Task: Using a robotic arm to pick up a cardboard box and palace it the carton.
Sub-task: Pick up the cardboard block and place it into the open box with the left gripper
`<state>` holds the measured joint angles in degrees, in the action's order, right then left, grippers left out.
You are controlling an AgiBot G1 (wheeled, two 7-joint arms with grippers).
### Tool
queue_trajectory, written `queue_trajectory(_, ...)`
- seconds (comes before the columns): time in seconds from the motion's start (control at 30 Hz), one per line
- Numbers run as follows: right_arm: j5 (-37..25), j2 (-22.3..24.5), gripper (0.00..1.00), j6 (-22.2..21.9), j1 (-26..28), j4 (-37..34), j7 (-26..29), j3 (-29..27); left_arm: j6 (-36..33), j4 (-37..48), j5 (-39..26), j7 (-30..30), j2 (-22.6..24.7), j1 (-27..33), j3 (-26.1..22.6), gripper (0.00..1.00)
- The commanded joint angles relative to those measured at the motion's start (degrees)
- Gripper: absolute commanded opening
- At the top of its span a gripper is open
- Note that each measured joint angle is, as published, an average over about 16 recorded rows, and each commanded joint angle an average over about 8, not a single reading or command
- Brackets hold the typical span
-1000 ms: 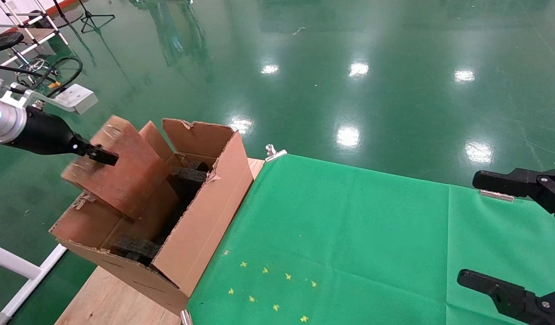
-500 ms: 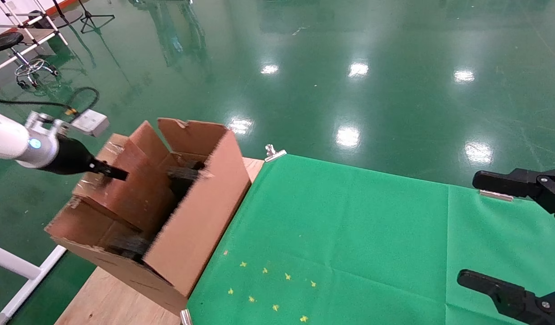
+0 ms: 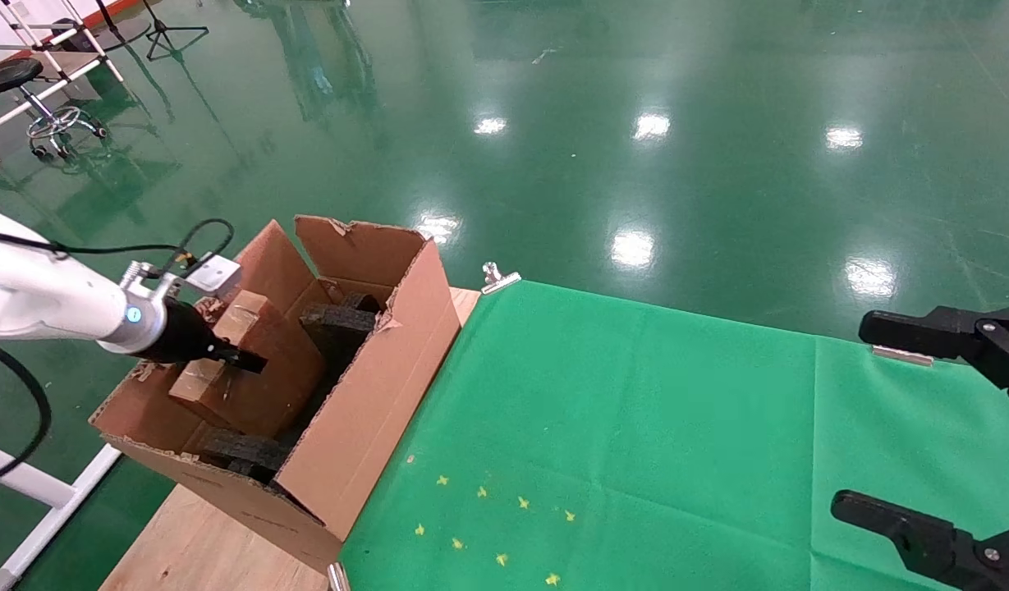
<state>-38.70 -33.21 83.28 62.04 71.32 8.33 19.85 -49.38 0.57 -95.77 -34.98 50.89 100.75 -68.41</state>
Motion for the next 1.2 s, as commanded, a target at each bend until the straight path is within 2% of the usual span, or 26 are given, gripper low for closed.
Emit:
queue_trajectory(0.03,0.0,0.0,1.0,0.0,0.0,0.0,0.0,0.0,0.89,-0.11,-0.04,-0.18,0.47,-1.15,-0.02,0.0)
queue_trajectory(0.07,0.0,0.0,1.0,0.0,0.0,0.0,0.0,0.0,1.21,-0.16,-0.13,-0.2,0.66,-1.46,-0.08,0.04)
queue_trajectory(0.1,0.0,0.0,1.0,0.0,0.0,0.0,0.0,0.0,1.58,-0.19,-0.19,-0.22,0.87,-1.81,-0.13,0.13)
queue_trajectory(0.3,0.01,0.0,1.0,-0.02,-0.01,-0.01,0.0,0.0,3.15,-0.28,-0.42,-0.3,1.7,-3.12,-0.37,0.88)
queue_trajectory(0.33,0.01,0.01,1.0,-0.02,-0.02,-0.02,0.0,0.0,3.3,-0.28,-0.43,-0.31,1.77,-3.24,-0.38,0.97)
queue_trajectory(0.37,0.01,0.01,1.0,-0.02,-0.02,-0.02,0.0,0.0,3.34,-0.29,-0.45,-0.31,1.78,-3.25,-0.4,1.0)
queue_trajectory(1.2,0.01,0.0,1.0,-0.02,-0.01,-0.01,0.0,0.0,2.44,-0.51,-0.42,-0.07,1.3,-2.15,-0.25,1.0)
